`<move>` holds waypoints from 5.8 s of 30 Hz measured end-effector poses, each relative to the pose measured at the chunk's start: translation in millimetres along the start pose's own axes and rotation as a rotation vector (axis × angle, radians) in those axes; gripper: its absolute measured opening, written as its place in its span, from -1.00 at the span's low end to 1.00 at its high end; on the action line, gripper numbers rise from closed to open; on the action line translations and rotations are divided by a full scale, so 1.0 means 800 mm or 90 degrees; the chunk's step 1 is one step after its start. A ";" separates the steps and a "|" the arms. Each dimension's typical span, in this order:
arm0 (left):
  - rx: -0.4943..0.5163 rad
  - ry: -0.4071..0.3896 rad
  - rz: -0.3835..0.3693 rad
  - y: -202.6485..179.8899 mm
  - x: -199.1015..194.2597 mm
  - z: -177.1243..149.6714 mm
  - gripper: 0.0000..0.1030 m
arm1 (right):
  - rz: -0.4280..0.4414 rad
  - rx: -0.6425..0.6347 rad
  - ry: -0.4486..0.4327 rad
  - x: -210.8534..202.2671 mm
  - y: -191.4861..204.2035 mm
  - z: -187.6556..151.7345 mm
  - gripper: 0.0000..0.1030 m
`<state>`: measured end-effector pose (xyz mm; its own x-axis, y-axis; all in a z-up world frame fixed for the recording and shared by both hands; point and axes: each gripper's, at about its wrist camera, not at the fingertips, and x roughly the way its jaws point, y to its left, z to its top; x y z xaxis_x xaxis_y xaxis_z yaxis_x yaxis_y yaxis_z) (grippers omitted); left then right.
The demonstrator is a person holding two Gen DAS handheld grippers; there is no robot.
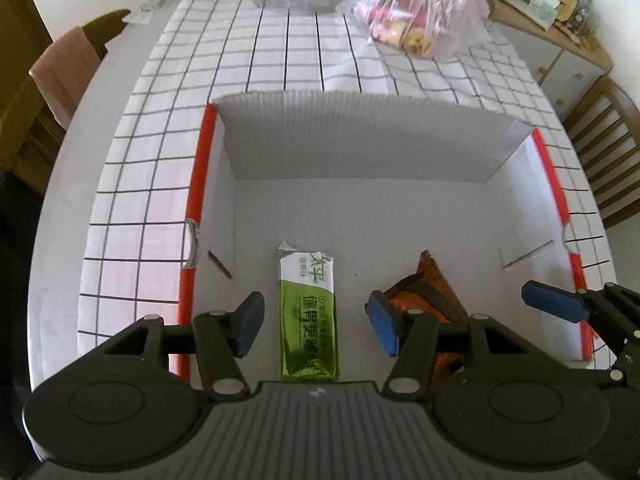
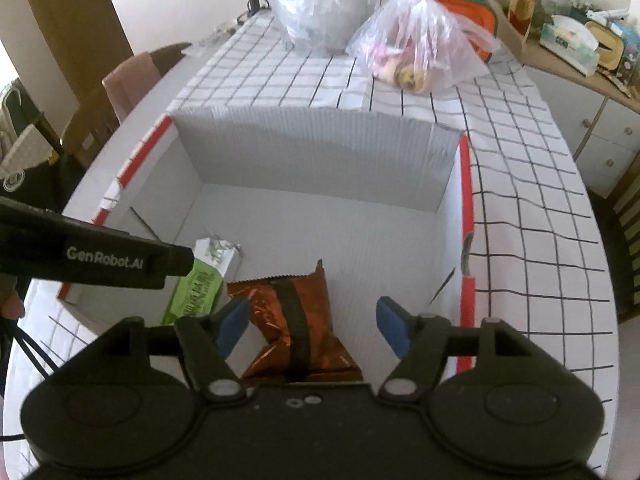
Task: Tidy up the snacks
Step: 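Open both grippers to release the snacks into the box and lift, then grasp the white-and-blue wrapper with the left gripper while the right grasps the red chip bag, then carry both held snacks over the red box and lower them inside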
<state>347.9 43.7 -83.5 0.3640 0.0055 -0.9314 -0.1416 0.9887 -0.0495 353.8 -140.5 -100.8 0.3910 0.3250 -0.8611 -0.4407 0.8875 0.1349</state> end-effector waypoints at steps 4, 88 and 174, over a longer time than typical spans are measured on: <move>0.006 -0.024 -0.006 0.000 -0.025 -0.008 0.11 | -0.005 0.006 -0.022 -0.025 0.004 -0.003 0.47; 0.001 0.066 -0.068 0.103 -0.007 -0.316 0.63 | -0.079 0.133 -0.003 -0.065 0.022 -0.238 0.92; 0.059 -0.143 -0.037 -0.002 -0.117 -0.040 -0.66 | -0.031 0.041 -0.143 -0.105 -0.016 0.006 0.13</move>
<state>284.3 36.6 -7.7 0.5654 -0.0284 -0.8243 -0.0340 0.9978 -0.0577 330.4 -177.1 -28.2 0.5841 0.3392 -0.7374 -0.3671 0.9207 0.1327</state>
